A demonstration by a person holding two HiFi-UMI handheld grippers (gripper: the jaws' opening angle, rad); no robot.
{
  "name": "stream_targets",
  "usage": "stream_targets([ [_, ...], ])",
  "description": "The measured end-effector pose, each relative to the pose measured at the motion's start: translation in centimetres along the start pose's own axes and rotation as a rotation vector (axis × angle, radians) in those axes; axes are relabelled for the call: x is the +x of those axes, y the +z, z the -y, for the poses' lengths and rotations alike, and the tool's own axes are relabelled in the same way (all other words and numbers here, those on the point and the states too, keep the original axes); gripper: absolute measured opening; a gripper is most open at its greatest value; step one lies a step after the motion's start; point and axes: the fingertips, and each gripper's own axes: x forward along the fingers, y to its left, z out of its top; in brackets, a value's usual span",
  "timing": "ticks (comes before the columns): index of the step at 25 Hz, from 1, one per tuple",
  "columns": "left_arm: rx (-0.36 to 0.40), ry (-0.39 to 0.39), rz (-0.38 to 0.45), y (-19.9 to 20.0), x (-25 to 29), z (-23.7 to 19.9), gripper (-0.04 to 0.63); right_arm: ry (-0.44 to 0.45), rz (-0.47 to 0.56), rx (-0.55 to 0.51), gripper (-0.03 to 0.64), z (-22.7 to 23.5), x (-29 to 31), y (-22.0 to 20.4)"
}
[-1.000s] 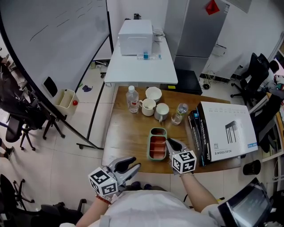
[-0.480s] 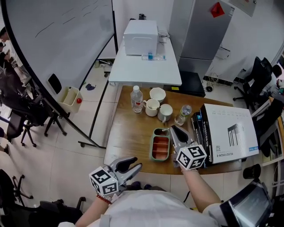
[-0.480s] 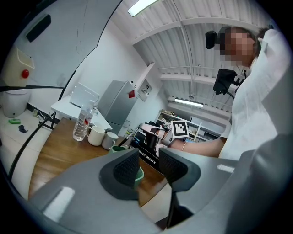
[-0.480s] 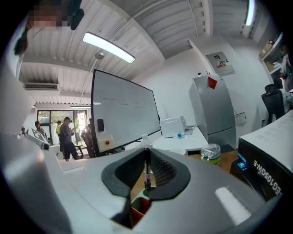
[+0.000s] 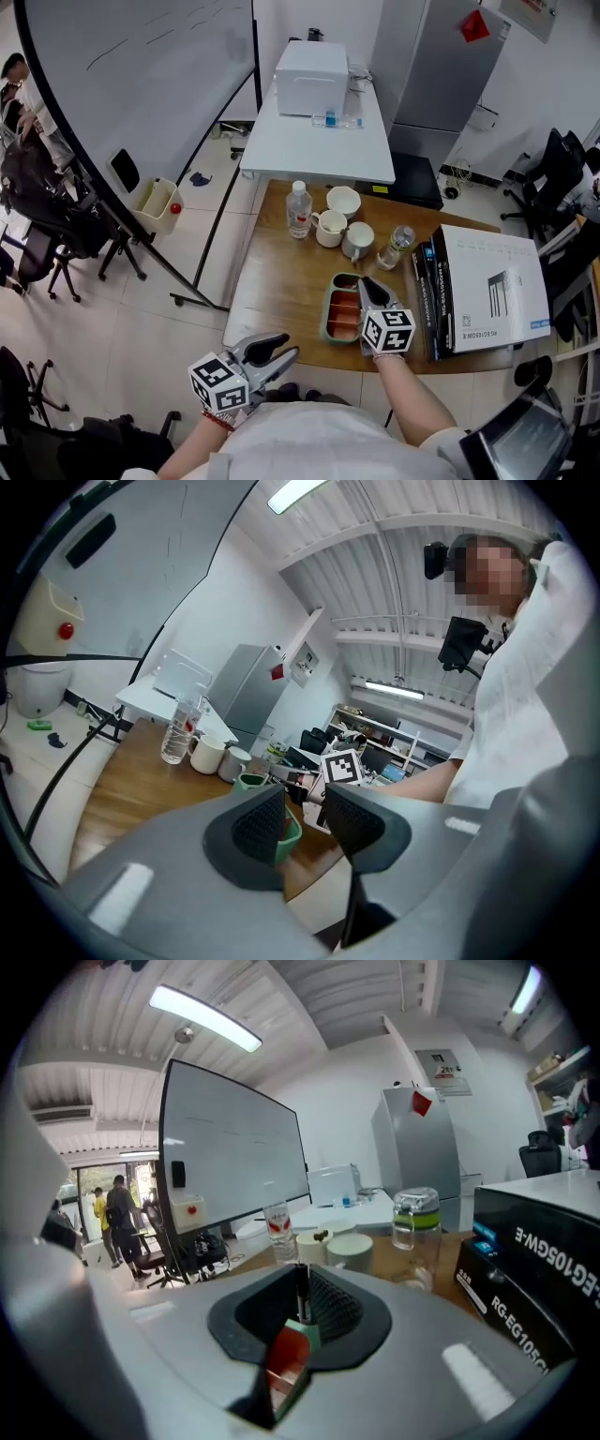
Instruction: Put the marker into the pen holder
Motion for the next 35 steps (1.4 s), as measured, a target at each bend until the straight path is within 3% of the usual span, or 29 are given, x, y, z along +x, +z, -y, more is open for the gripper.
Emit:
stream_targets([
  [2, -0.003, -0.008, -0.007, -0.1, 0.4, 0.0, 0.135, 0.005, -0.042, -0.023, 0.033, 0.1, 0.2, -1.0],
  [6, -0.009, -0.021, -0.020, -0.7, 0.8, -0.2, 0.135, 0.022, -0.125, -0.034, 0.136, 0.5, -0.6, -3.2],
  [9, -0.012, -0.034, -0.030, -0.6, 1.2, 0.1, 0.135, -0.013, -0.142, 0.002, 0.150, 1.8, -2.6, -4.6],
  [12, -0.001, -0.045, -0.035, -0.2, 1.4, 0.5, 0.135, -0.047, -0.083, 0.068, 0.149, 2.4, -5.7, -3.9],
  [15, 0.021, -0.061, -0.019, 0.7, 1.3, 0.8, 0.135, -0.022, 0.025, 0.102, 0.149, 0.9, -9.3, -0.8],
  [20, 0.116, -0.115, 0.019, 3.8, 1.9, 2.9, 0.135, 0.078, 0.179, 0.024, 0.116, -4.7, -14.0, 4.8],
  [23, 0.162, -0.156, 0.054, 5.9, 2.6, 4.7, 0.135, 0.108, 0.206, -0.035, 0.112, -7.4, -15.4, 6.1],
  [28, 0.164, -0.233, 0.078, 6.0, 3.4, 7.2, 0.135, 0.131, 0.202, -0.165, 0.110, -9.8, -17.3, 7.4],
  [35, 0.145, -0.250, 0.047, 4.4, 3.2, 7.7, 0.135, 0.090, 0.201, -0.175, 0.110, -9.0, -18.4, 7.4],
])
